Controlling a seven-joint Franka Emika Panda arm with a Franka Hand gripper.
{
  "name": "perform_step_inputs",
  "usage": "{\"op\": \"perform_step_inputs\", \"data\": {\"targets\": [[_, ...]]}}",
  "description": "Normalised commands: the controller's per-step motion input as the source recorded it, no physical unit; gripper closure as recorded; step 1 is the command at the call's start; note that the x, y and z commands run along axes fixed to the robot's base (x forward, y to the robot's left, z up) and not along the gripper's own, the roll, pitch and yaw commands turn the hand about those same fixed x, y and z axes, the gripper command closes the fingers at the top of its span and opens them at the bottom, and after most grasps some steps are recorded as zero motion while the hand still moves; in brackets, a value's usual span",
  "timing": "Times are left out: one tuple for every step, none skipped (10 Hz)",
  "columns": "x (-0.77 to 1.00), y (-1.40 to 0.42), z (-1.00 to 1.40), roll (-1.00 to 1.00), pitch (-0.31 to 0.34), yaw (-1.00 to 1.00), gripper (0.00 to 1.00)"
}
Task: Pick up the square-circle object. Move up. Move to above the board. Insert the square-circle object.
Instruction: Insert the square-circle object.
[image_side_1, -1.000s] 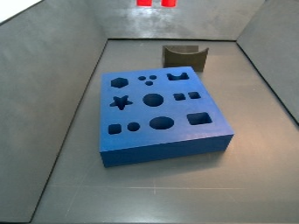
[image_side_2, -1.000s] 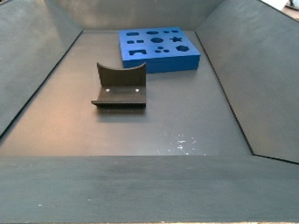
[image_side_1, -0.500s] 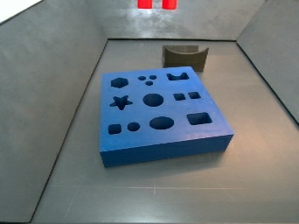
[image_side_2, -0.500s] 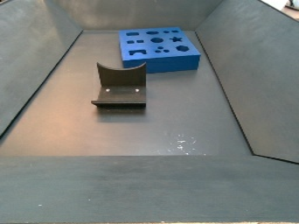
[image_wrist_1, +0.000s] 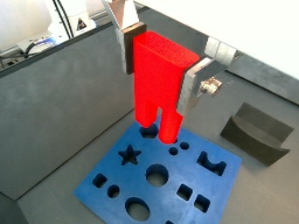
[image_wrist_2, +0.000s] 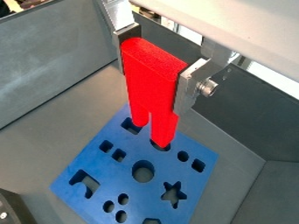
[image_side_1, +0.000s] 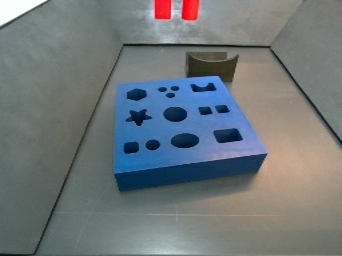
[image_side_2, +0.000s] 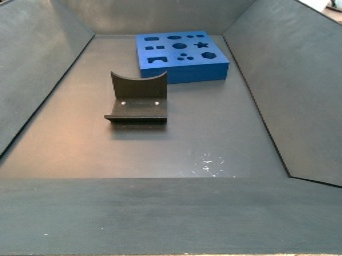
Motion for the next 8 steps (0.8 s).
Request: {"op": "perform_step_inputs", "data": {"targets": [[0.00, 0.00, -0.20, -0.01, -0.023, 0.09, 1.00], [0.00, 0.00, -0.20, -0.01, -0.019, 0.10, 1.00], [0.00, 0.00, -0.21, -0.01, -0.026, 0.10, 1.00], [0.00, 0.00, -0.21, -0.01, -0.021, 0.10, 1.00], [0.00, 0.00, -0.22, 0.00, -0.027, 0.10, 1.00], [0.00, 0.00, -0.23, 0.00, -0.030, 0.09, 1.00], [0.00, 0.00, -0.24, 0.00, -0.034, 0.09, 1.00], [0.00, 0.00, -0.24, 0.00, -0.031, 0.10, 1.00]]}}
